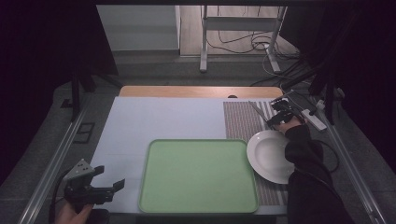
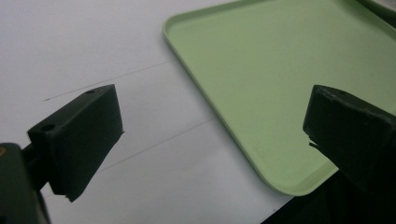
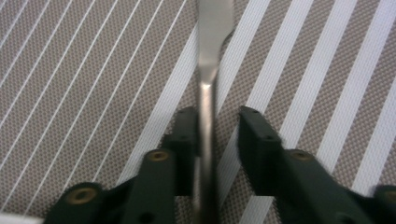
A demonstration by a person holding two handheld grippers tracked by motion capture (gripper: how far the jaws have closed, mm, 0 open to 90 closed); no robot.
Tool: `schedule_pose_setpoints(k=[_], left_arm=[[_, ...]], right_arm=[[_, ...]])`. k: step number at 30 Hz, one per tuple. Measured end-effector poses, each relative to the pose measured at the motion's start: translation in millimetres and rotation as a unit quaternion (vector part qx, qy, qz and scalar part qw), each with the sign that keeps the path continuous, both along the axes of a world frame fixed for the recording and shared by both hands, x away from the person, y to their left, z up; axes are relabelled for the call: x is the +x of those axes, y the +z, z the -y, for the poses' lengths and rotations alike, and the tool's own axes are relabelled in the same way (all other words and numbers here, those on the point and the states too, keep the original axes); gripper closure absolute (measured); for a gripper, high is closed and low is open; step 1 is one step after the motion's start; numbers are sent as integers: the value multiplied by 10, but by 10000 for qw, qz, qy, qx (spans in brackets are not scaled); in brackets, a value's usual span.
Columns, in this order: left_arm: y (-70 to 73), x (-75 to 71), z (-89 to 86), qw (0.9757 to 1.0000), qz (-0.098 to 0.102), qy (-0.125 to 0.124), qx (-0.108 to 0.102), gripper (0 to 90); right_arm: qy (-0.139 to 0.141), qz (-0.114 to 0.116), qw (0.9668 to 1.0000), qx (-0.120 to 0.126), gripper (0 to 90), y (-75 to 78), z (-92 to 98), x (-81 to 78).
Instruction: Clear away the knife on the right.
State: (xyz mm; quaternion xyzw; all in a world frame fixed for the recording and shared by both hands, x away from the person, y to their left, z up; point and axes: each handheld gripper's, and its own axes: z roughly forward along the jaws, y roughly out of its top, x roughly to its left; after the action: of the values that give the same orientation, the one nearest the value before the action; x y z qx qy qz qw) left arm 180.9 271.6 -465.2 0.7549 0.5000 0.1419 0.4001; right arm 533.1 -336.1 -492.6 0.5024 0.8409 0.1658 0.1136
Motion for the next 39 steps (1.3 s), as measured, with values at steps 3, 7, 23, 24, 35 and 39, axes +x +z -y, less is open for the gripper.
schedule_pose_setpoints(k=[3,7,23,24,35,39], left_arm=[[0,-2,-1,10000,3,-2,5,44],[0,0,0,10000,2,-1,1,44],[1,1,-1,10000,3,5,-5,44],[1,1,-2,10000,2,7,-5,44],[-1,3,0,10000,-10,14,-7,44],[-2,4,0,10000,-15,16,-10,44]], right_arm=[[-58,-116,9999,-8,804,10,-13,-3],[60,-135,9998,-136,807,19,-30,4],[-1,330,9994,75,808,311,218,-67],[1,336,9994,102,808,342,227,-80],[143,336,9988,312,807,517,78,-340],[311,261,9986,333,807,523,-34,-457]])
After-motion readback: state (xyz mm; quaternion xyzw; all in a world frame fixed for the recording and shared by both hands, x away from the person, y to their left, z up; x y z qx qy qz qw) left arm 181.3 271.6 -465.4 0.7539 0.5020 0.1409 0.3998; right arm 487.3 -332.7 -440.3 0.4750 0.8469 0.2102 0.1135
